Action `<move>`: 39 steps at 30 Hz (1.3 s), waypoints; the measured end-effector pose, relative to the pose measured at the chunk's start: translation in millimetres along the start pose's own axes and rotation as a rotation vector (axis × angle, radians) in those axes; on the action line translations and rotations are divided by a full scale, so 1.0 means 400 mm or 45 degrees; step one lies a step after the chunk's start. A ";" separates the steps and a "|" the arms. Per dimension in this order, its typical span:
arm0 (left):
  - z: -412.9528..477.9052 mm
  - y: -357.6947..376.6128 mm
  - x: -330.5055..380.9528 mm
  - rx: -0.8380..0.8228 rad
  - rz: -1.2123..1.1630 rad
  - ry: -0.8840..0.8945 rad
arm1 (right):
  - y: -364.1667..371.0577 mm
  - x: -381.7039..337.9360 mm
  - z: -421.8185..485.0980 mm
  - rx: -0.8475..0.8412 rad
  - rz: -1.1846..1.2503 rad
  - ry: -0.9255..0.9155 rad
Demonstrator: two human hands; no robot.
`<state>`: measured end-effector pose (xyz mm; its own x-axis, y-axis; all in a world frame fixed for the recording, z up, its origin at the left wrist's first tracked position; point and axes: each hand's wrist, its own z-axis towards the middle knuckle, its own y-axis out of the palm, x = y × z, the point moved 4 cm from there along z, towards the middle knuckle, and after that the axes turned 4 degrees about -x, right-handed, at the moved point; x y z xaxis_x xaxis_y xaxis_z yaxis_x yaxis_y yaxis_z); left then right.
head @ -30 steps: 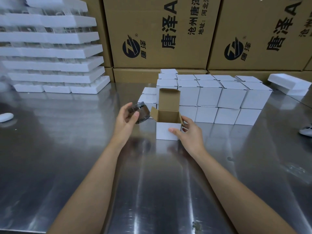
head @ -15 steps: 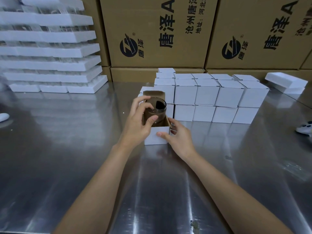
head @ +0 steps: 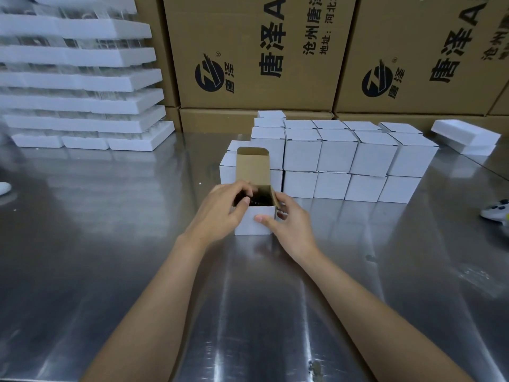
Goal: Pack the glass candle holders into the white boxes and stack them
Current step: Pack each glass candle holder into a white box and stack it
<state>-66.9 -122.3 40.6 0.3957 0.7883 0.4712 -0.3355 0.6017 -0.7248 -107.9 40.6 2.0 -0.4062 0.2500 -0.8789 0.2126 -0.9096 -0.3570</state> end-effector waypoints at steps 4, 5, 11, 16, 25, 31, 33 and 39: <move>0.006 0.022 0.004 0.016 0.210 0.058 | 0.000 -0.009 0.000 -0.016 -0.012 0.009; 0.004 0.023 0.002 0.016 0.184 0.059 | -0.001 -0.011 0.000 -0.015 -0.013 0.011; -0.008 0.002 -0.004 0.589 -0.699 -0.262 | -0.015 -0.010 0.002 -0.013 -0.001 0.069; -0.013 0.043 -0.038 0.786 -1.786 -0.812 | -0.022 -0.009 0.000 -0.030 0.009 0.117; -0.012 0.089 -0.030 0.389 -1.389 -0.853 | -0.045 -0.008 0.002 0.020 0.556 0.210; -0.011 0.091 -0.025 0.362 -1.351 -0.906 | -0.068 0.012 0.013 0.144 1.479 0.348; -0.011 0.091 -0.021 0.364 -1.348 -0.902 | -0.060 0.011 0.010 0.126 1.416 0.354; -0.013 0.100 -0.006 0.362 -1.344 -0.875 | -0.037 0.004 0.015 0.041 1.183 0.318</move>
<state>-76.8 -101.0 7.8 0.0890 -0.2299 0.9691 -0.3342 0.9097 0.2465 -117.1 52.4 7.6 0.1139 -0.5150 -0.8496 0.3284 -0.7876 0.5214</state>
